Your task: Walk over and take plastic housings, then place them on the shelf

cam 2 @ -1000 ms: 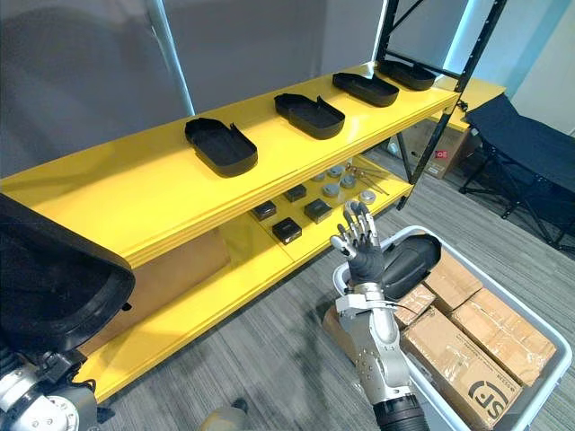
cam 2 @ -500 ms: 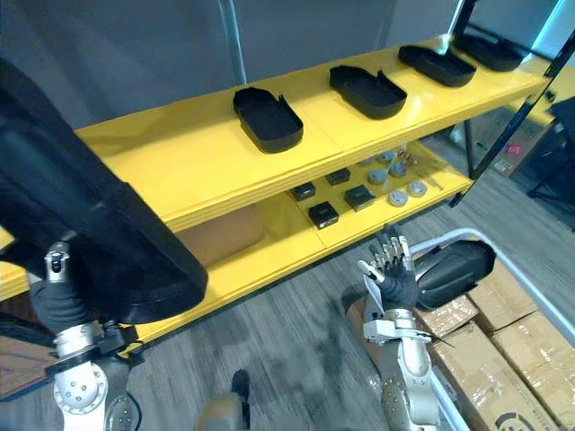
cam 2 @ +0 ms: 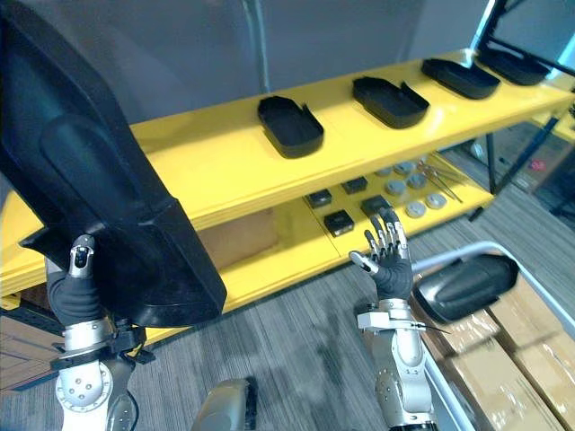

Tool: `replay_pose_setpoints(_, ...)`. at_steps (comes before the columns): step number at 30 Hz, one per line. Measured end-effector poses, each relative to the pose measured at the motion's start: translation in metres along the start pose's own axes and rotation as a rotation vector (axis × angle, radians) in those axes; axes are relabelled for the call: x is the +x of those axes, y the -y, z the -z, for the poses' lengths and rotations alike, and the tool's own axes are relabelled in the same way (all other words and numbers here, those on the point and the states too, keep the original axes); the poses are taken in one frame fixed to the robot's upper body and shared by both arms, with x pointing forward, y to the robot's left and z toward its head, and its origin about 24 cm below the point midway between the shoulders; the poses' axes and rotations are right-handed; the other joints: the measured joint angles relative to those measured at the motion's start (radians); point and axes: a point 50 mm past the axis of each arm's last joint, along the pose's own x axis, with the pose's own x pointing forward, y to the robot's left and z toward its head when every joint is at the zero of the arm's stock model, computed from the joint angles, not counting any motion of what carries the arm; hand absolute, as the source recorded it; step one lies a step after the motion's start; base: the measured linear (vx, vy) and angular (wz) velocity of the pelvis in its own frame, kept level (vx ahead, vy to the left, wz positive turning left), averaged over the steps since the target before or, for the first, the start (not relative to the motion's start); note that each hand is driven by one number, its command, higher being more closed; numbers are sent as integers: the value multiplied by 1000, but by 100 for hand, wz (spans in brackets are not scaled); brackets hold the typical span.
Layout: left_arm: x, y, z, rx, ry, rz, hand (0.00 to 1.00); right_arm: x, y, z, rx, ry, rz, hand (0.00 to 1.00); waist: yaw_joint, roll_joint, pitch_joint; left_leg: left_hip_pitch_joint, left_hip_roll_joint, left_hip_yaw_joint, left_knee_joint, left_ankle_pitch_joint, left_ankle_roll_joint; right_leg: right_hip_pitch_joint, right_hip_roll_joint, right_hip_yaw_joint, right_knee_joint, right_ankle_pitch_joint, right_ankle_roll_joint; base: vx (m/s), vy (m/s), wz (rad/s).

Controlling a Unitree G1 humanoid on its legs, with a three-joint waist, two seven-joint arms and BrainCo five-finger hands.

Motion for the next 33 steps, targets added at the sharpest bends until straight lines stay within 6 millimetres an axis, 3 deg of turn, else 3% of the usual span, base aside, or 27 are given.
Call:
replay_pose_setpoints(1,2,-3,-1,15,5,-5,100,3,-2,-3,-14,25,-19,0,-1,6,-2,30,4,-17,-67,34,36,-40,31,5,12,-62,15,333,88,19)
replay_pose_setpoints(2,5,-6,0,21,-3,-23,100,9,-5,-8,-15,71,-45,0,-2,6,-2,74,9,-24,-117,51,34,-59,60,-5,-36,-116,6,394,51,15)
replay_pose_setpoints(4,10,-7,6,13,-13,-50,100,19,-9,-20,-6,156,-78,0,-4,18,-2,125,13,-38,-148,47,27,-90,87,-19,-122,-143,-11,268,20,10)
replay_pose_setpoints(5,15,-7,12,10,-25,-66,100,29,-12,-29,32,212,-109,0,-7,44,-5,144,39,-40,-142,34,12,-160,103,-1,-154,-141,-11,206,-1,12)
replay_pose_setpoints(6,16,-7,13,9,-27,-69,100,31,-12,-30,34,221,-117,0,-7,48,-4,149,44,-41,-142,31,9,-173,106,9,-160,-139,-9,250,-20,24)
replay_pose_setpoints(8,21,-6,24,6,-62,-98,100,35,-14,-37,19,253,-156,0,-30,60,-8,169,65,-92,-144,34,-21,-214,160,147,-297,-98,51,256,-110,70)
replay_pose_setpoints(9,22,-5,27,3,-70,-105,100,35,-14,-38,15,257,-160,0,-36,56,-10,171,67,-118,-148,33,-33,-209,171,174,-347,-75,57,245,-249,109)
replay_pose_setpoints(10,21,-5,29,4,-80,-110,100,35,-13,-39,10,263,-168,0,-38,25,-29,171,63,-152,-160,27,-63,-198,178,188,-443,28,39,242,-351,128)
replay_pose_setpoints(11,18,-3,32,-4,-98,-114,100,35,-10,-42,-7,268,-171,0,-42,15,-40,160,56,-201,-169,11,-101,-173,180,180,-493,125,103,222,-391,120)
replay_pose_setpoints(12,12,0,36,-24,-133,-125,100,35,-7,-42,-25,260,-171,0,-39,44,-43,164,79,-226,-173,14,-116,-151,199,140,-504,127,83,266,-433,113)
replay_pose_setpoints(13,0,3,41,-46,-188,-130,100,36,-1,-46,-61,257,-179,0,-37,93,-62,162,129,-229,-199,20,-127,-107,240,89,-567,124,67,208,-313,69)
replay_pose_setpoints(14,-5,3,42,-51,-209,-136,100,37,2,-49,-80,258,-181,0,-31,106,-70,163,149,-228,-220,33,-142,-90,256,62,-587,133,58,269,-292,82)
replay_pose_setpoints(15,-8,4,43,-57,-225,-135,100,38,7,-53,-106,263,-176,0,-20,136,-87,174,167,-212,-261,74,-153,-65,267,23,-610,137,45,190,-186,87)
replay_pose_setpoints(19,-4,18,34,-118,-192,-49,100,38,26,-63,-147,269,-85,0,-20,126,-80,220,169,-82,-340,165,-134,31,262,-88,-613,123,22,132,-106,87)
replay_pose_setpoints(21,-4,20,33,-122,-187,-23,100,38,22,-65,-154,285,-85,0,-14,128,-82,233,165,-86,-362,167,-133,42,261,-89,-615,118,24,60,-6,32)
replay_pose_setpoints(24,-4,20,34,-80,-198,-1,100,34,16,-64,-126,300,-59,0,-16,102,-69,238,142,-63,-378,168,-131,41,244,-81,-636,111,35,-17,22,-9)
replay_pose_setpoints(26,-3,22,40,-24,-232,55,100,22,19,-53,-98,255,-13,0,-25,85,-68,262,129,-40,-401,174,-123,53,233,-71,-655,112,38,-39,32,-18)
replay_pose_setpoints(29,8,21,48,58,-240,135,100,12,19,-42,-80,209,-2,0,-40,83,-70,286,129,-1,-421,174,-122,46,232,-39,-661,118,49,-46,21,-33)
replay_pose_setpoints(33,38,23,81,165,-316,212,100,9,11,-37,-80,177,-97,0,-76,94,-76,285,131,55,-427,179,-122,4,236,16,-667,137,56,-37,12,-39)
